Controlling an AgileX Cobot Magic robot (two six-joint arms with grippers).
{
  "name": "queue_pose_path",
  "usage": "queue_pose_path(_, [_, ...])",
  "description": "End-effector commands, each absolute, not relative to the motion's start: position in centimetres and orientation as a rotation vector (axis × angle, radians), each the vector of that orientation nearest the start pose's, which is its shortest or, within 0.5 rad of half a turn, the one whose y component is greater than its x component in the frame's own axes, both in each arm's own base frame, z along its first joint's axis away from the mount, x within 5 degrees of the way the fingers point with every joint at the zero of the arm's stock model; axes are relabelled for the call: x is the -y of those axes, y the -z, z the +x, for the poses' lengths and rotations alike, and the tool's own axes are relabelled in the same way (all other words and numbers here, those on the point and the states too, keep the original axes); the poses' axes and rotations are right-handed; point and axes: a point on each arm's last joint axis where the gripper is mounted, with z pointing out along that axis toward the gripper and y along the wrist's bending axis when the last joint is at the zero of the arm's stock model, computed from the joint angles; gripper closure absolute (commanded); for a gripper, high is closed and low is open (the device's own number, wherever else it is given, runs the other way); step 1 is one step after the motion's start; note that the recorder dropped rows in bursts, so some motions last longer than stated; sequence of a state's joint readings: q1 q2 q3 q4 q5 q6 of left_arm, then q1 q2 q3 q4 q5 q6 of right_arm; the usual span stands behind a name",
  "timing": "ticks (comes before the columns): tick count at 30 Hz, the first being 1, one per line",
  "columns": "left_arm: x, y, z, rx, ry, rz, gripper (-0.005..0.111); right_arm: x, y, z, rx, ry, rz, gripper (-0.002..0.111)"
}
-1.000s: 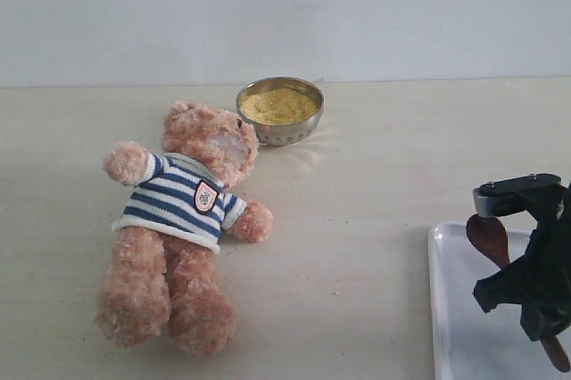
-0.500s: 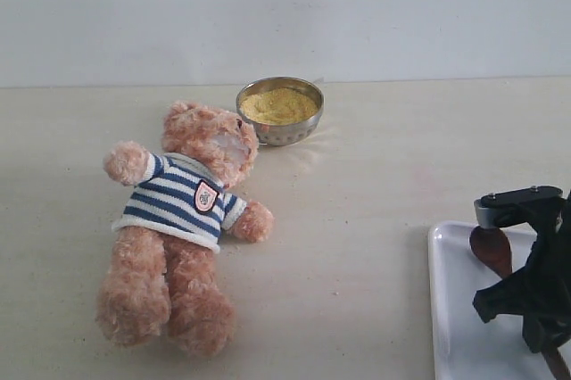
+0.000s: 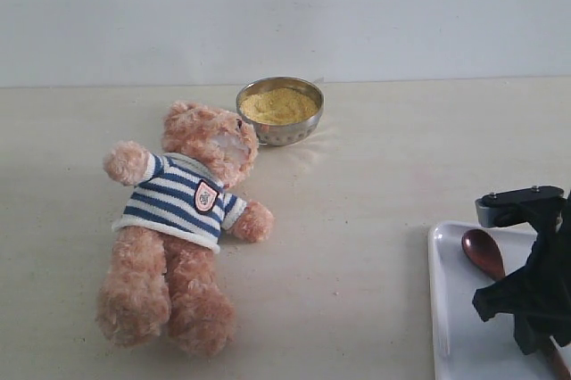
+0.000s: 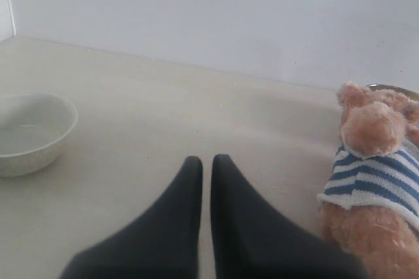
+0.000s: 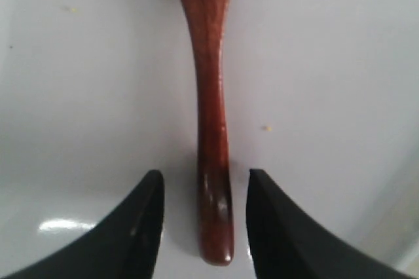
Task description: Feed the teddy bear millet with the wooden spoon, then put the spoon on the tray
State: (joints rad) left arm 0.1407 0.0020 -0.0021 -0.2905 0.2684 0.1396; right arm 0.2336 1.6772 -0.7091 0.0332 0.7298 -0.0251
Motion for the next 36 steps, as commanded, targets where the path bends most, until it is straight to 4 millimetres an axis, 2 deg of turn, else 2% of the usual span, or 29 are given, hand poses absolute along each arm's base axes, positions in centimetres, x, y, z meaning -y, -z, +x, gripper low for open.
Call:
queue_pose_path(1, [-0.1, -19.1, 5.6, -1.716, 0.07, -0.199, 0.102, -5.6, -13.3, 23.6, -3.173, -0.019, -0.333, 0.066])
queue_pose_path(6, [-0.1, -19.1, 5.6, -1.716, 0.07, -0.199, 0.102, -5.4, -15.9, 23.1, -3.222, 0.009, -0.37, 0.066])
queue_pose_path(15, [-0.1, -19.1, 5.6, -1.716, 0.07, -0.199, 0.102, -4.8, -23.9, 20.6, -2.867, -0.052, -0.323, 0.067])
queue_pose_path(17, [-0.1, -19.1, 5.6, -1.716, 0.07, -0.199, 0.102, -4.7, -25.5, 20.1, -2.752, -0.074, -0.286, 0.075])
queue_pose_path(19, [-0.1, -19.1, 5.6, -1.716, 0.07, -0.199, 0.102, -4.7, -26.7, 20.0, -2.596, -0.106, -0.235, 0.095])
queue_pose_path(20, [-0.1, -19.1, 5.6, -1.716, 0.07, -0.199, 0.102, -4.7, -27.1, 20.0, -2.498, -0.13, -0.198, 0.108])
queue_pose_path(24, [-0.1, -19.1, 5.6, -1.716, 0.07, -0.199, 0.102, -4.5, -27.1, 19.5, -2.207, -0.213, -0.088, 0.108])
queue_pose_path(28, [-0.1, -19.1, 5.6, -1.716, 0.07, -0.199, 0.102, -4.1, -26.7, 17.5, -2.021, -0.24, -0.081, 0.108])
queue_pose_path(32, [-0.1, -19.1, 5.6, -1.716, 0.07, -0.199, 0.102, -3.5, -28.6, 14.9, -1.798, -0.256, -0.089, 0.108])
queue_pose_path(36, [-0.1, -19.1, 5.5, -1.719, 0.071, -0.198, 0.102, -3.0, -30.3, 12.9, -1.656, -0.134, -0.232, 0.108])
